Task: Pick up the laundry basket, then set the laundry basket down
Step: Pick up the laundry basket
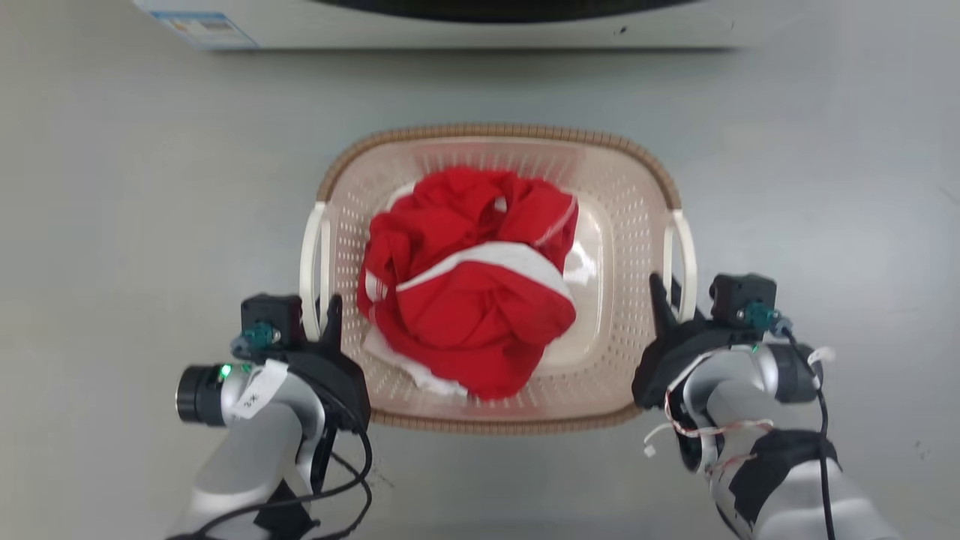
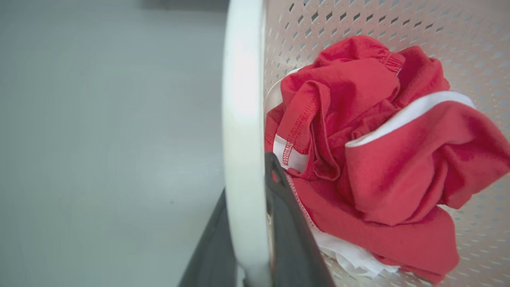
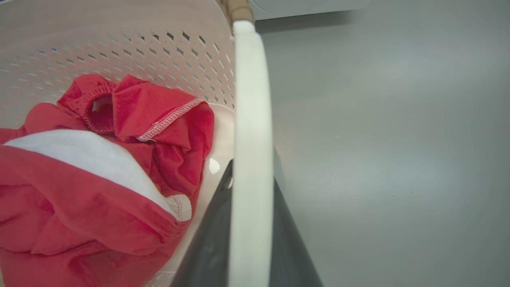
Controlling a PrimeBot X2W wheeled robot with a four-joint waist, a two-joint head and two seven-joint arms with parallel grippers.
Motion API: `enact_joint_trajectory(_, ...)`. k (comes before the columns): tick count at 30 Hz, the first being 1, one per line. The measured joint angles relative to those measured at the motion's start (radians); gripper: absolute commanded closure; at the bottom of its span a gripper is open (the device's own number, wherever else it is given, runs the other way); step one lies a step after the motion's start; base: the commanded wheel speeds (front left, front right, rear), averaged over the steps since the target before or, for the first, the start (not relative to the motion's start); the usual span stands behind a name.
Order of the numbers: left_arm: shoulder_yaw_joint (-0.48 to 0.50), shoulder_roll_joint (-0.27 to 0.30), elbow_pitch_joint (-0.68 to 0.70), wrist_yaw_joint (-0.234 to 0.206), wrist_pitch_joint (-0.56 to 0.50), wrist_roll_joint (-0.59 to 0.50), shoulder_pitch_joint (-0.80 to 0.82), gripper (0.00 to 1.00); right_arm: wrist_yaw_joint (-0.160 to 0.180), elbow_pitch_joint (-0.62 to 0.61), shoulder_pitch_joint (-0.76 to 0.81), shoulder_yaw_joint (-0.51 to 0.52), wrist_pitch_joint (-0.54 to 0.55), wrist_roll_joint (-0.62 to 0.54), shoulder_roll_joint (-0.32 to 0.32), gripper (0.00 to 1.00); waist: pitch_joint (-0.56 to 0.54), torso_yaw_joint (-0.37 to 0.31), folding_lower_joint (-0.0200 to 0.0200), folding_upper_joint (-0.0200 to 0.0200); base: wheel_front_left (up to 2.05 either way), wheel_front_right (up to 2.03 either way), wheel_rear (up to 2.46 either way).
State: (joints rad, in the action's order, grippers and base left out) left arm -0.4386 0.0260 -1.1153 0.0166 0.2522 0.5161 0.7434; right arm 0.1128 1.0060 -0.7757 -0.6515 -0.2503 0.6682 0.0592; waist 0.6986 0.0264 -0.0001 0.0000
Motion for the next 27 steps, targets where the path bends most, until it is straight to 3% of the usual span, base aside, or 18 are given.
enact_joint_trajectory(27, -0.148, 0.008, -0.046, -0.009, -0.160, 0.180, -0.247, 1.00, 0.018, -0.007, 0.251, -0.227, 0.216, 0.264, 0.004, 1.00, -0.412, -0.014, -0.0002, -0.0002, 0.00, 0.00, 0.00)
